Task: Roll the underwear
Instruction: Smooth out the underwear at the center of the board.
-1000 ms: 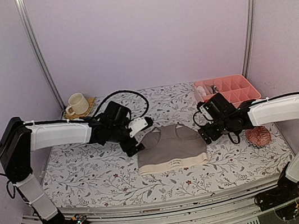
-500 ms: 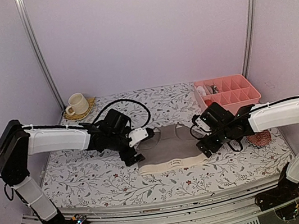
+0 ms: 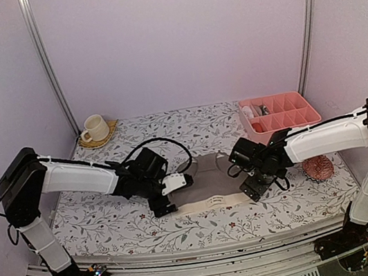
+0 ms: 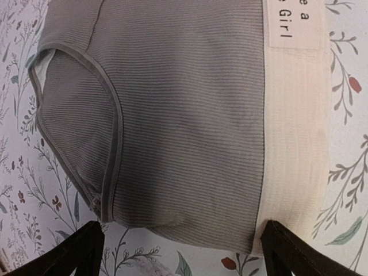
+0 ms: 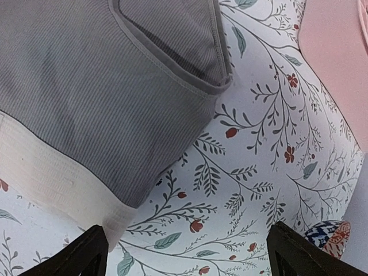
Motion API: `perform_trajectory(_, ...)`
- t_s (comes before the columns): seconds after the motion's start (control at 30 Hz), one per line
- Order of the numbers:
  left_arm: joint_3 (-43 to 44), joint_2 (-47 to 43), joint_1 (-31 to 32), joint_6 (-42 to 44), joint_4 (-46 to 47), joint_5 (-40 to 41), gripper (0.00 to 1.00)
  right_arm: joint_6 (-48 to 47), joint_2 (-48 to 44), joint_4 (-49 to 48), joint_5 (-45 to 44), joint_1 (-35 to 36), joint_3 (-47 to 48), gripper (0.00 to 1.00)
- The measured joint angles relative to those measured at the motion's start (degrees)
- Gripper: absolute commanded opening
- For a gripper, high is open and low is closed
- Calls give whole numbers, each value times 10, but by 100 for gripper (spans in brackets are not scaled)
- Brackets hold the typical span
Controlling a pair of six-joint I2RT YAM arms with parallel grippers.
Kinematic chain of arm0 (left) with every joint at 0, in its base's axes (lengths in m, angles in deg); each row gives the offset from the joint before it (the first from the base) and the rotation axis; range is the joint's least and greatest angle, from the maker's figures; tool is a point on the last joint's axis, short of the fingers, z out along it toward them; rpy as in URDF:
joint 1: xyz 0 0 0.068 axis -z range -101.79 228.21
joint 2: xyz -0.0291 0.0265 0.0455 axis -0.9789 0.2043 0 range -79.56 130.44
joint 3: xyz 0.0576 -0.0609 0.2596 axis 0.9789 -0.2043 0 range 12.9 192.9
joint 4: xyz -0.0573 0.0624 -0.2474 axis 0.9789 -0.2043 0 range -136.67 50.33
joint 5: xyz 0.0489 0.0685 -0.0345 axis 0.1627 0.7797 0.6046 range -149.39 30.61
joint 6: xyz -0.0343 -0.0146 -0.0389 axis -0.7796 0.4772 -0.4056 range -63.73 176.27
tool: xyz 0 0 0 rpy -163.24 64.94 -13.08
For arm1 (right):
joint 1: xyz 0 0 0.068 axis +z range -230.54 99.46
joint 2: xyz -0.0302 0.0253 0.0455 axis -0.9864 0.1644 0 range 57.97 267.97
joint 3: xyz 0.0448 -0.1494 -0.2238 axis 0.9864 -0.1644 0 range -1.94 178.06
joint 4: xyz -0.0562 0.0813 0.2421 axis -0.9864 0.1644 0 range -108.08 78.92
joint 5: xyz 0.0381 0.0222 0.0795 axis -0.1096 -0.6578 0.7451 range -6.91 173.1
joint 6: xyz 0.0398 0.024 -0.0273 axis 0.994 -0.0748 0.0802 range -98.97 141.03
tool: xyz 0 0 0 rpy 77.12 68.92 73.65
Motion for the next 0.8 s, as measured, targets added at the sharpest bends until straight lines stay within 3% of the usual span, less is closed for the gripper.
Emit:
perform_trajectory(0.57,-22,-19,8,30,10,22,99,45,67,95,-54,16,26,99)
perform_trajectory(0.8,-38,-96,-19,51,-14,-17,99,72,39,141,-147,54,52,99)
